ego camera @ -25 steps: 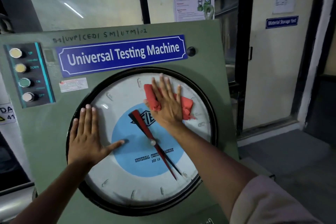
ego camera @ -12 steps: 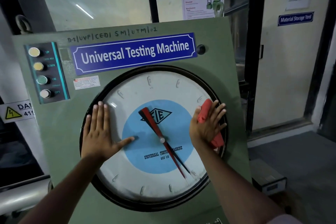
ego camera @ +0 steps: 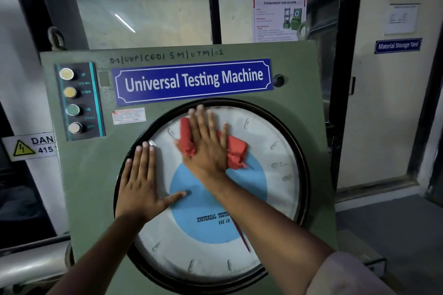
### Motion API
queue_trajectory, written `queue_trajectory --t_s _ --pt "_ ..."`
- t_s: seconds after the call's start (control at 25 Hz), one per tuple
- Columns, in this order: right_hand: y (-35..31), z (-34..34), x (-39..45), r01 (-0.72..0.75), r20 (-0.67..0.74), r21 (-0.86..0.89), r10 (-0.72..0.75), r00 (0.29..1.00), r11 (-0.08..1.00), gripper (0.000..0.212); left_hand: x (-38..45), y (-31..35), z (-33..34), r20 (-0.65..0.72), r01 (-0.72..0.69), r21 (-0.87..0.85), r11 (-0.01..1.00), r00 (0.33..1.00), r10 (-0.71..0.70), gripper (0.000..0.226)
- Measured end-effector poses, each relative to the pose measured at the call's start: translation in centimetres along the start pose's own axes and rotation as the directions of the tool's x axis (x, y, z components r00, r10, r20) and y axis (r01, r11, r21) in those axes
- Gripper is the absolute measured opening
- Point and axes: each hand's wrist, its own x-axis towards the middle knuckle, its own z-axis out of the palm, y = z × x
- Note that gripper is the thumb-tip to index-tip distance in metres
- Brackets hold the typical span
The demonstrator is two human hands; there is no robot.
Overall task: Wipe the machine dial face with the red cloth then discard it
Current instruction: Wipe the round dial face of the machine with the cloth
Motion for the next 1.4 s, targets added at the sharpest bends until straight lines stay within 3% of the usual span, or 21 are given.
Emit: queue_trajectory --t_s 0.12,0.24,0.48,0.68,0.8,0.96,1.08,1.24,1.4 --pt "-0.2 0.5 0.7 0.154 0.016 0.001 -0.154 0.988 0.988 0.094 -0.2 0.1 -0.2 0.001 0.003 0.000 1.000 1.000 -0.003 0.141" --pt "3.0 -0.4 2.5 0.167 -0.007 -0.037 -0.167 0.986 0.985 0.095 -0.1 0.3 -0.2 0.008 0.007 0.010 1.000 1.000 -0.007 0.142" --pt "11.1 -2.9 2.1 -0.185 -0.034 -0.085 0.183 0.983 0.979 0.094 1.2 1.3 -0.5 -0.006 -0.020 0.007 1.000 1.000 0.020 0.149" --pt "15.6 -3.9 -3.7 -0.495 -0.030 -0.081 0.495 0.869 0.865 0.088 1.0 1.5 -0.6 -0.001 -0.026 0.010 1.000 1.000 0.026 0.150" --pt "15.8 -4.4 -3.8 -0.556 -0.025 -0.011 0.555 0.831 0.831 0.079 1.1 1.5 -0.7 -0.010 -0.030 0.004 1.000 1.000 0.030 0.149" --pt "14.3 -5.3 2.2 -0.516 -0.167 0.068 0.519 0.838 0.854 0.076 1.2 1.3 -0.3 -0.012 -0.028 0.013 1.000 1.000 0.028 0.148" --pt "12.0 -5.3 6.3 -0.460 -0.086 0.060 0.464 0.882 0.886 0.085 1.3 1.0 -0.1 -0.012 -0.045 0.010 0.999 0.999 0.046 0.147" --pt "7.7 -4.5 8.7 -0.257 -0.024 0.038 0.258 0.966 0.966 0.104 1.3 0.8 0.2 -0.013 -0.051 0.009 0.999 0.999 0.051 0.149" --pt "1.9 -3.2 9.6 -0.020 -0.002 -0.016 0.020 1.000 1.000 0.105 1.3 0.7 0.3 -0.018 -0.048 -0.002 0.999 0.999 0.048 0.150"
